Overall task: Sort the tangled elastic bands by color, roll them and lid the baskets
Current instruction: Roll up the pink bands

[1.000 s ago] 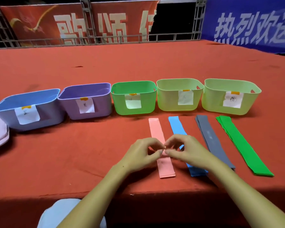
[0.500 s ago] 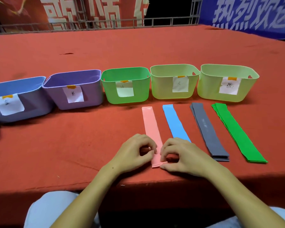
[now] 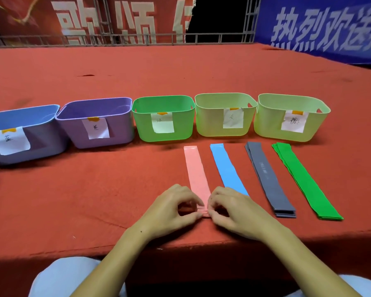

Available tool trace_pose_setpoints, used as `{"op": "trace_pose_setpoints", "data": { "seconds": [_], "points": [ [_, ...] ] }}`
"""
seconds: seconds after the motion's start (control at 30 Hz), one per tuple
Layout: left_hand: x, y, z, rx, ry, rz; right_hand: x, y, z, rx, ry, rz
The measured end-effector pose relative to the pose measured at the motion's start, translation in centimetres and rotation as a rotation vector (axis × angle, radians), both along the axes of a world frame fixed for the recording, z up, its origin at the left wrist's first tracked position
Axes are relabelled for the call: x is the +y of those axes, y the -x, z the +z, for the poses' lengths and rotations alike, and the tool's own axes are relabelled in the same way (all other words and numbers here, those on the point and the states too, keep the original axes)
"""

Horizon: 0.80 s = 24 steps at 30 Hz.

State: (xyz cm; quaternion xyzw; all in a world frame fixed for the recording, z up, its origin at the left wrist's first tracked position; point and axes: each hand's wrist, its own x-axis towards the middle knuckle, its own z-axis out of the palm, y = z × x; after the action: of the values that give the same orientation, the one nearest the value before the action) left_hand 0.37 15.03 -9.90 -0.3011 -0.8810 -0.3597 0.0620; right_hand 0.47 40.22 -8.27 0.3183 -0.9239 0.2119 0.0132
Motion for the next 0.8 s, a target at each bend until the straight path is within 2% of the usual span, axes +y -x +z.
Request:
{"op": "trace_pose_setpoints", "data": {
  "seconds": [0.17, 0.53, 0.8],
  "points": [
    [0.2, -0.07, 0.16, -0.031, -0.002, 0.012, -0.05, 0.23, 0.32, -0.047, 0.02, -0.028],
    [0.74, -0.02, -0.4, 0.064, 0.095, 0.06, 0.32, -0.38, 0.38, -0.056, 0.063, -0.028],
    [0.67, 0.09, -0.54, 0.078, 0.132, 0.08, 0.12, 0.49, 0.26, -0.013, 0.012, -0.015]
  ]
}}
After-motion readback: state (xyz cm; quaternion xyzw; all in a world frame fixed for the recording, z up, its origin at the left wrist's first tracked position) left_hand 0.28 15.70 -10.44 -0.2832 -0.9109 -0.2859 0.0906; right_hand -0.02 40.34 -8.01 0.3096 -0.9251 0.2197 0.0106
